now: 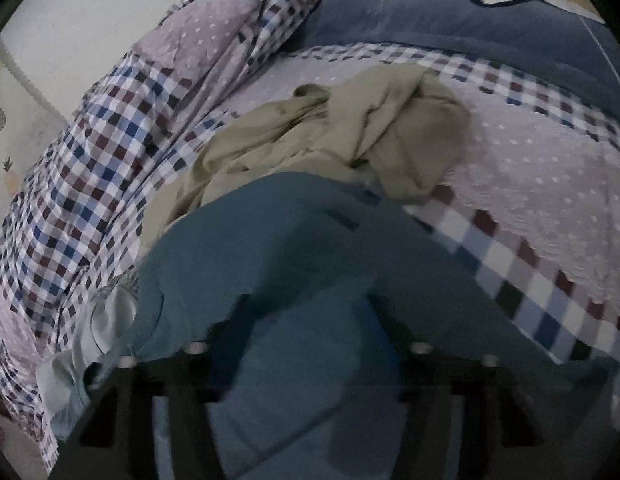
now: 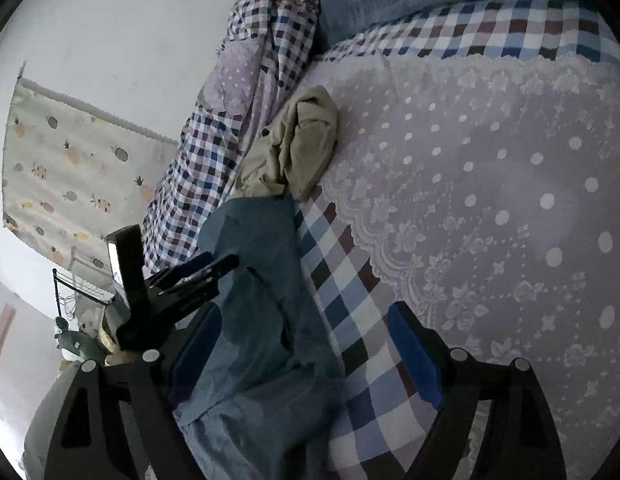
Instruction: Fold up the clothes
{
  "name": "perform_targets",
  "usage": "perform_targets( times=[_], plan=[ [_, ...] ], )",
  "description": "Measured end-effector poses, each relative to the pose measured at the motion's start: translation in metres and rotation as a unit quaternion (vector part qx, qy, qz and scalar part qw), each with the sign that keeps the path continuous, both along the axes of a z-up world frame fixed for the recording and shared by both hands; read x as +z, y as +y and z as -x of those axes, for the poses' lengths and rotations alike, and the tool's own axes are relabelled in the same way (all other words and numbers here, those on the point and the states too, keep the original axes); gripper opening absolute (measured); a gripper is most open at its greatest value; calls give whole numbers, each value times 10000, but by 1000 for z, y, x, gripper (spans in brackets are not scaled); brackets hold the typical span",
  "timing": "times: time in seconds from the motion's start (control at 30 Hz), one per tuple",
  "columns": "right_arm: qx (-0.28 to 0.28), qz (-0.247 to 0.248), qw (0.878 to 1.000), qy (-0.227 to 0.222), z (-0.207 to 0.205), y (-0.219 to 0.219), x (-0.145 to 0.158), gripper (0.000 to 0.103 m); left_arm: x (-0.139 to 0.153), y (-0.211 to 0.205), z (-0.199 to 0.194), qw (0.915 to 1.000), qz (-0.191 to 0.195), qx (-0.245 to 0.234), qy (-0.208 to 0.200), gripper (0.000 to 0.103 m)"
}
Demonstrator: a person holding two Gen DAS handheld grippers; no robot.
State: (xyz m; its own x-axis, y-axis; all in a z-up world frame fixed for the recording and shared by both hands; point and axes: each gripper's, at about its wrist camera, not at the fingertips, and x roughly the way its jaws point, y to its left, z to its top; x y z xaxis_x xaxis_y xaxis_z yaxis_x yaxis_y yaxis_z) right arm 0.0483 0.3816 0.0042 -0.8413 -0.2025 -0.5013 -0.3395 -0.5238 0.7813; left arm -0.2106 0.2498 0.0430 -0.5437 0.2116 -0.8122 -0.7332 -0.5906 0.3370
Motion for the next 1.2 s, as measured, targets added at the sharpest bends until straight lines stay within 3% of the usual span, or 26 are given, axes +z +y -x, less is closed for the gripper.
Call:
perform_targets(
  times=[0.07,0.13,0.37,0.57,0.63,0.7,0.73,0.77,0.9,0.93,1.0,1.03,1.07,1.2],
  plan=[
    [-14,15,10000,-8,1,1,-1,88,-4,-1,2,9999,64,43,109,16],
    [-29,24,10000,-27,1,3,-2,88,-1,-5,1,9996,-7,70,275,4],
    [-115,102,9999,-41,-3,8,-3,88,16,-33,-4,9973,-489,251,494,0],
    [-70,147,9999,-28,0,5,-3,88,15,-42,-1,9983,-554,53,-152,1],
    [-57,178,9998,-23,2,3,-4,88,19,-40,1,9972,-699,8,-246,8],
    [-45,205,9998,-29,3,2,-5,88,20,-35,1,9971,-731,-4,-226,34],
    [-34,215,9998,-33,4,1,-6,88,18,-31,1,9975,-678,-27,-174,56],
    [-22,220,9997,-37,4,1,-6,88,14,-28,1,9981,-600,-51,-119,66],
    [-17,215,9998,-40,4,0,-6,88,-7,-18,7,9997,-164,-74,-177,66],
    [-22,221,9997,-38,4,0,-7,88,-10,-18,8,9997,-131,-68,-183,62],
    [-30,226,9997,-44,4,0,-7,88,-14,-18,6,10000,-81,-12,-53,38],
    [-32,226,9997,-51,4,0,-7,88,-14,-19,5,9999,-56,45,89,20],
    [-34,225,9997,-56,5,0,-7,88,-14,-21,4,9998,-57,97,189,8],
    [-29,234,9997,-57,4,1,-7,88,-5,-35,-1,9986,-393,205,300,4]
  ],
)
